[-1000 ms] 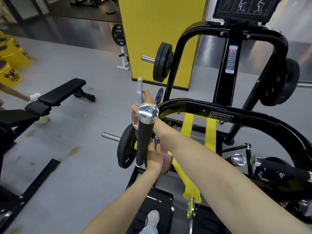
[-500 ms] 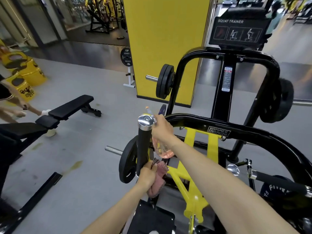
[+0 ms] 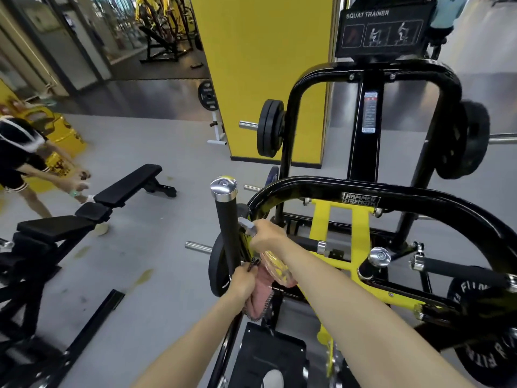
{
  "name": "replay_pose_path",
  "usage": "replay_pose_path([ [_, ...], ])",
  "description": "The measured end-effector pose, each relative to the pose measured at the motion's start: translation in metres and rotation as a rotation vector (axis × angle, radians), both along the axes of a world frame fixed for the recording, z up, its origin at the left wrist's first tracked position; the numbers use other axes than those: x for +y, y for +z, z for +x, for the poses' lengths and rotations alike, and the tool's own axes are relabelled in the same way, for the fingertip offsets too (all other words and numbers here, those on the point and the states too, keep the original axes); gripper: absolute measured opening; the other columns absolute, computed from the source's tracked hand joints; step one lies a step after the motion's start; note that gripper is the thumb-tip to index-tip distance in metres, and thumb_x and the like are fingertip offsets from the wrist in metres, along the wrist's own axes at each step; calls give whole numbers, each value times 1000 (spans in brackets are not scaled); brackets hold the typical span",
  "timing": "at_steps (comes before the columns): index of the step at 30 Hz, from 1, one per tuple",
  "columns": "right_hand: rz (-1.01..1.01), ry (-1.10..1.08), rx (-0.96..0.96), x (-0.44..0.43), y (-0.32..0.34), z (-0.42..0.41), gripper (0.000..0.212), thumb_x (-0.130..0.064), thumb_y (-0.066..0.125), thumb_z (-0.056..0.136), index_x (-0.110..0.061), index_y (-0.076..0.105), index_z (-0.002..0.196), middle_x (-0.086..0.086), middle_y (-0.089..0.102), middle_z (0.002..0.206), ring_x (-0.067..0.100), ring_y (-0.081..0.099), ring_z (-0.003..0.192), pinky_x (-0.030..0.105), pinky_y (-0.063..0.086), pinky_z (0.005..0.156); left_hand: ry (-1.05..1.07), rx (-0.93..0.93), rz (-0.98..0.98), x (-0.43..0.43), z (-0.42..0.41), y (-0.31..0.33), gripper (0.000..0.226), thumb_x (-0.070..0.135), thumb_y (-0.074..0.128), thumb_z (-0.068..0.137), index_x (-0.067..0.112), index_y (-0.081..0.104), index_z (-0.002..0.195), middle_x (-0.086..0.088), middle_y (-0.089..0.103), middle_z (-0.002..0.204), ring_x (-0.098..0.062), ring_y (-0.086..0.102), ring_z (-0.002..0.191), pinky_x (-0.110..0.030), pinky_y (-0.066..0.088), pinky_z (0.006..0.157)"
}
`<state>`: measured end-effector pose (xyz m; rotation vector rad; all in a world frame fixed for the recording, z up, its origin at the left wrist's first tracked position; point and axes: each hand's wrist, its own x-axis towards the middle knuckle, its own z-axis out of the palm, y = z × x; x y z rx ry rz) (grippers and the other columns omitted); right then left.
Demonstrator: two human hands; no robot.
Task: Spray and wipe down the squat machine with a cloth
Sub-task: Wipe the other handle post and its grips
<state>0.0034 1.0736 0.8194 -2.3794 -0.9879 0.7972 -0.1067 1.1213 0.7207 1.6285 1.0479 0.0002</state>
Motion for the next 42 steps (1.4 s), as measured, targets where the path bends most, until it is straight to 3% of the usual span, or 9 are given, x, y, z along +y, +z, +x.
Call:
replay_pose_path([
  [4, 8, -56, 30, 2, -6, -4, 11, -10, 50, 82, -21, 52, 78, 3, 53, 79, 30, 59, 91, 29, 41, 73, 11, -6, 13, 2, -7, 7, 20, 18, 43, 99, 9, 61, 100, -17, 67, 101, -29, 64, 97, -39, 51, 90],
  [9, 44, -134, 30, 0, -11, -1, 28, -8, 53, 81, -20, 58, 106, 6, 61, 94, 29, 61, 95, 29, 42, 74, 7, -22, 27, 4, -10, 6, 20, 15, 43, 100, 7, 61, 101, -15, 67, 100, -26, 64, 95, -34, 50, 85],
  [19, 97, -201, 33, -5, -16, 10, 16, -13, 55, 84, -21, 54, 97, 3, 59, 93, 28, 56, 90, 29, 38, 72, 55, -11, -30, -6, 2, 9, 23, 18, 46, 99, 6, 61, 112, -15, 68, 104, -28, 65, 98, -37, 52, 90],
  [23, 146, -279, 86, -21, -18, 18, 14, -12, 56, 79, -19, 51, 91, 4, 55, 86, 28, 51, 83, 29, 37, 70, 46, -51, -90, -5, 2, 9, 30, 21, 65, 88, 5, 61, 112, -13, 69, 101, -26, 67, 94, -38, 54, 87],
  [26, 167, -360, 50, -40, -28, 22, 20, -11, 57, 80, -22, 57, 96, 3, 59, 88, 30, 57, 88, 30, 38, 68, -79, 3, 207, -17, 4, 11, 27, 25, 72, 78, 11, 61, 98, -4, 69, 94, -21, 65, 87, -34, 55, 78],
  [28, 191, -427, 16, -54, -38, 21, 21, -11, 56, 80, -30, 54, 87, -2, 56, 79, 31, 56, 84, 29, 37, 63, -142, 26, 529, -27, 13, 17, 5, 17, 59, 88, 20, 58, 92, 7, 65, 97, -14, 63, 90, -30, 52, 75],
  [30, 244, -509, -3, -64, -48, 20, 30, -9, 55, 81, -34, 58, 96, -7, 51, 73, 27, 53, 78, 28, 34, 60, -148, -26, 710, -28, 29, 28, 12, 14, 50, 93, 19, 60, 100, 9, 60, 104, -12, 61, 96, -22, 44, 72],
  [33, 347, -587, 21, -74, -59, 15, 45, -5, 55, 80, -27, 58, 120, -11, 45, 63, 20, 48, 64, 27, 32, 53, -165, -57, 881, -17, 60, 40, 16, 15, 49, 96, 14, 59, 108, -2, 54, 108, -23, 54, 99, -31, 46, 77],
  [42, 385, -615, 145, -70, -88, 12, 58, -4, 53, 79, -27, 53, 132, -11, 40, 60, 10, 39, 55, 28, 33, 54, -390, 270, 1220, 20, 111, 21, 24, 13, 52, 92, 14, 60, 115, -6, 53, 114, -23, 46, 107, -35, 41, 86],
])
